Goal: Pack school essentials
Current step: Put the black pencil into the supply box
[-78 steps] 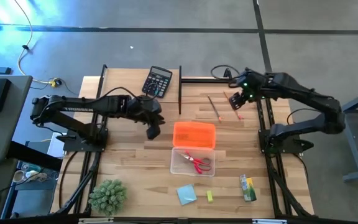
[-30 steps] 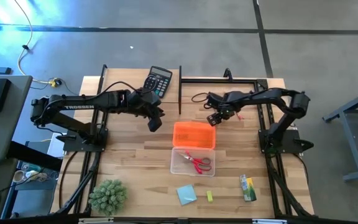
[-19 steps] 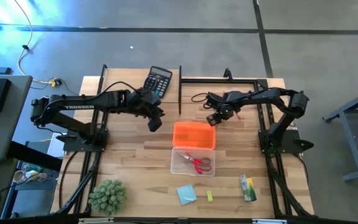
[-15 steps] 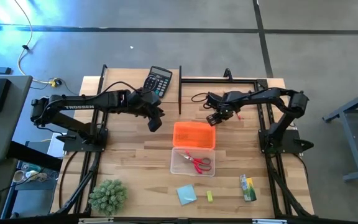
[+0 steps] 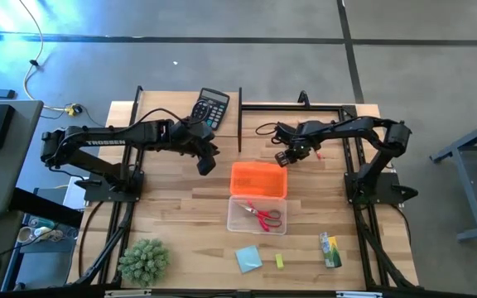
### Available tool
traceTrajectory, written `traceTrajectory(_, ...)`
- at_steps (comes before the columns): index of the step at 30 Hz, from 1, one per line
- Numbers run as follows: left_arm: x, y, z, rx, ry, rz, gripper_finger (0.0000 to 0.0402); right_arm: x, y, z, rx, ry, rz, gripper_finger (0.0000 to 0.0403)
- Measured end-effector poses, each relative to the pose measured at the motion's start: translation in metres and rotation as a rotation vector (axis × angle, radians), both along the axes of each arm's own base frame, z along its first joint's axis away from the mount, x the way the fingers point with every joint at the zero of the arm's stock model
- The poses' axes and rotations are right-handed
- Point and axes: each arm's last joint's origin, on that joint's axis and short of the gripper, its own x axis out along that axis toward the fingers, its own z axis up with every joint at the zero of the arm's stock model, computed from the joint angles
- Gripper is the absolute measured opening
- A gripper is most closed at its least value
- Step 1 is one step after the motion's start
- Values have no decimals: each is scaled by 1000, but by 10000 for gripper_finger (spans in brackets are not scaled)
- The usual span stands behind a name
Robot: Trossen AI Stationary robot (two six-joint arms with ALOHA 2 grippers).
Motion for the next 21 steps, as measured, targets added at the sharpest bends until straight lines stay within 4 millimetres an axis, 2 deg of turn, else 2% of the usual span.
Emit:
traceTrajectory(10,0,0,0,0,0,-1,76,0,0,0,-8,6,27,13)
traceTrajectory(21,0,0,0,0,0,0,76,-6,2,10,-36,9,49,8)
